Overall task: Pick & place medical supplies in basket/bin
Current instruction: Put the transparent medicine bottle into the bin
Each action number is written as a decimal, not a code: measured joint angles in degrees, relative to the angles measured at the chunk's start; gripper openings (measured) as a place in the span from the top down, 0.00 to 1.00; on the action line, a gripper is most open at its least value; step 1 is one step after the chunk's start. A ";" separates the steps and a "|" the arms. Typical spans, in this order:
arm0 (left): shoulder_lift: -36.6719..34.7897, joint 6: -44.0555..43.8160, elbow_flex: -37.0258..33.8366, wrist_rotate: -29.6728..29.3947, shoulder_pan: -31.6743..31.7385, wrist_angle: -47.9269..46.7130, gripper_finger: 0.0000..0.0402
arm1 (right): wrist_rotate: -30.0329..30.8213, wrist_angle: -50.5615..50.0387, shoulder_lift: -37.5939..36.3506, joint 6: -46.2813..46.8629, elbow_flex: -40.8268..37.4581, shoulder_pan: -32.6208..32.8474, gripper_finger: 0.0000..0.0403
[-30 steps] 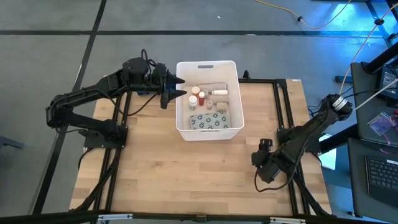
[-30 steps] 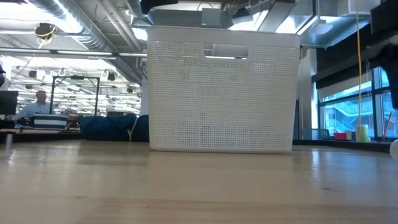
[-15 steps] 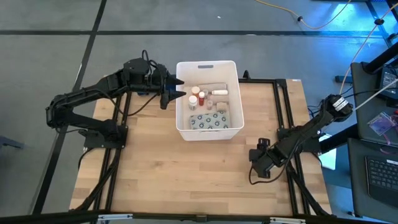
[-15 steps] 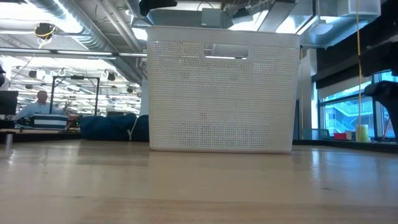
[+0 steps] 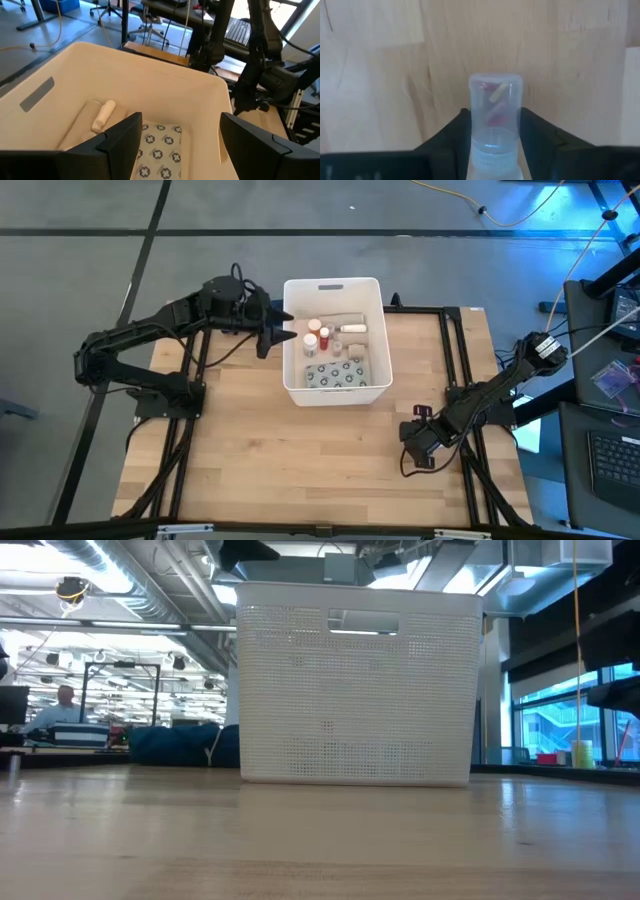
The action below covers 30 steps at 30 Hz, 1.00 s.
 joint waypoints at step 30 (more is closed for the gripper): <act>-3.66 8.50 0.02 5.92 -18.42 8.02 0.35 | 5.20 5.85 0.05 7.02 33.98 -8.34 0.67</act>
